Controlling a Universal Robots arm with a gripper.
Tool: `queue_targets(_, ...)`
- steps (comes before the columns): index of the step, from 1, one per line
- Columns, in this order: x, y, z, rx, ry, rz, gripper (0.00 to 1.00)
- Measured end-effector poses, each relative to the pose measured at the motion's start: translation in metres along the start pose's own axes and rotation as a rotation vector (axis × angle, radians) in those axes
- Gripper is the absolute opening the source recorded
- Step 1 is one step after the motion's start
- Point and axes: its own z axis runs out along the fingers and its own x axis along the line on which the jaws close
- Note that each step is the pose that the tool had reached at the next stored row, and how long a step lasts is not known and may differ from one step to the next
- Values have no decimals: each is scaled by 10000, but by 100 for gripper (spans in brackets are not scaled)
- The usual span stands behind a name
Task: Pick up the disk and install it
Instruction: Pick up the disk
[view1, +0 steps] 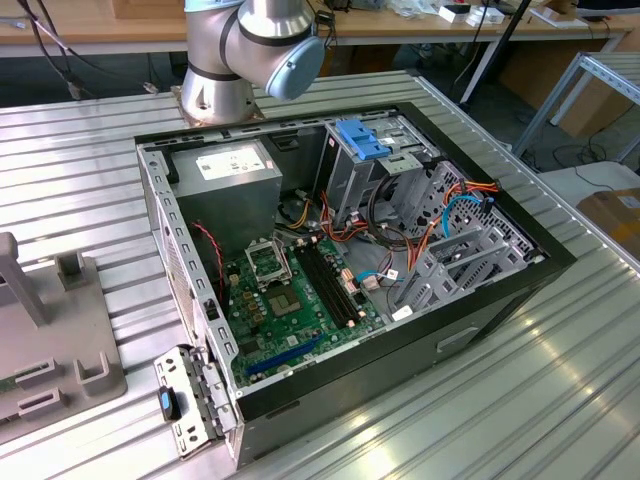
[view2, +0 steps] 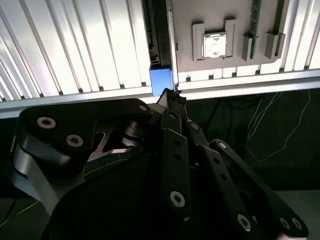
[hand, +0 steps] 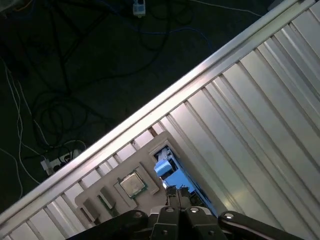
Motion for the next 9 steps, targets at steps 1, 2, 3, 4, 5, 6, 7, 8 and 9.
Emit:
queue_targets(1, 0, 0, 0, 0, 0, -25, 11)
queue_targets(2, 0, 0, 0, 1, 1, -57, 11)
queue_targets(3, 0, 0, 0, 1, 1, -73, 11)
queue_targets(4, 0, 0, 0, 1, 2, -77, 11)
queue_targets(5, 0, 0, 0, 1, 2, -78, 11)
queue_targets(6, 0, 0, 0, 1, 2, -79, 11)
queue_targets(7, 0, 0, 0, 1, 2, -80, 11)
queue_targets(8, 0, 0, 0, 1, 2, -79, 11)
queue_targets(9, 0, 0, 0, 1, 2, -80, 11)
